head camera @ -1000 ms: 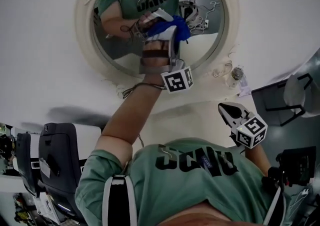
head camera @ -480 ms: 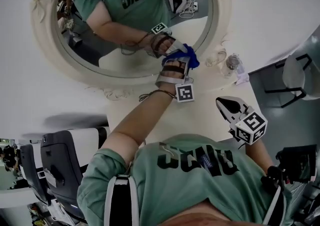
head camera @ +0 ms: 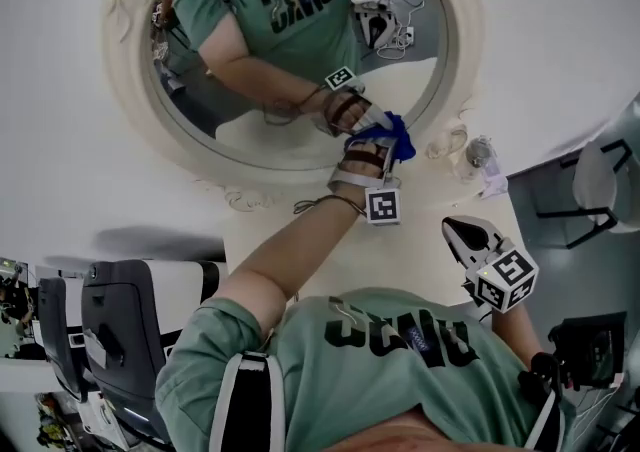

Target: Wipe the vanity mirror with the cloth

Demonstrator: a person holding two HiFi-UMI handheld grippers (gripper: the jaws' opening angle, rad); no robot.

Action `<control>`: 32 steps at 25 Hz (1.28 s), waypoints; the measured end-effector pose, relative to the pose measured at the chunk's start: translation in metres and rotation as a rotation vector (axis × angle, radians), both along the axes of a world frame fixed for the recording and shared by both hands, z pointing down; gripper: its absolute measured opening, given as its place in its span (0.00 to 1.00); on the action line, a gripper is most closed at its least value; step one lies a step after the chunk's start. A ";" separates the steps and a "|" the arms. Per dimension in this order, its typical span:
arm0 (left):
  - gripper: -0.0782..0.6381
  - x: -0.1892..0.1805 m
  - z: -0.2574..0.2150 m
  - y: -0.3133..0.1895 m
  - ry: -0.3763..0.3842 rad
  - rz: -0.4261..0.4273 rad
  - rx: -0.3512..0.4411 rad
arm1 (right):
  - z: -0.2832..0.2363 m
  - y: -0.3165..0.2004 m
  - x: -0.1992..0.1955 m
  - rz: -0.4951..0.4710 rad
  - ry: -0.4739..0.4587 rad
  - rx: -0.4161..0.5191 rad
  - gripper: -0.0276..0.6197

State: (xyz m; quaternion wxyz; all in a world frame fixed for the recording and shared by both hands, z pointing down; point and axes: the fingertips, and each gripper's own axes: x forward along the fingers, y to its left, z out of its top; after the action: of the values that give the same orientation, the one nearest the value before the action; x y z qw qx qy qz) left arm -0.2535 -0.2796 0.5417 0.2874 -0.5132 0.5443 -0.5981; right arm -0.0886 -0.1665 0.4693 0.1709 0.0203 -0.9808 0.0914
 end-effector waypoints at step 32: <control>0.19 -0.114 -0.446 0.104 -0.305 -0.381 0.818 | -0.014 0.009 0.013 -0.015 -0.079 0.014 0.05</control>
State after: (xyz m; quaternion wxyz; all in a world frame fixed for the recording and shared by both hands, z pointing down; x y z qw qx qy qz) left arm -0.3679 -0.1758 0.0953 0.4276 -0.1555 0.7711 -0.4454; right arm -0.0760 -0.1577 0.4549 0.1327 0.0106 -0.9875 0.0842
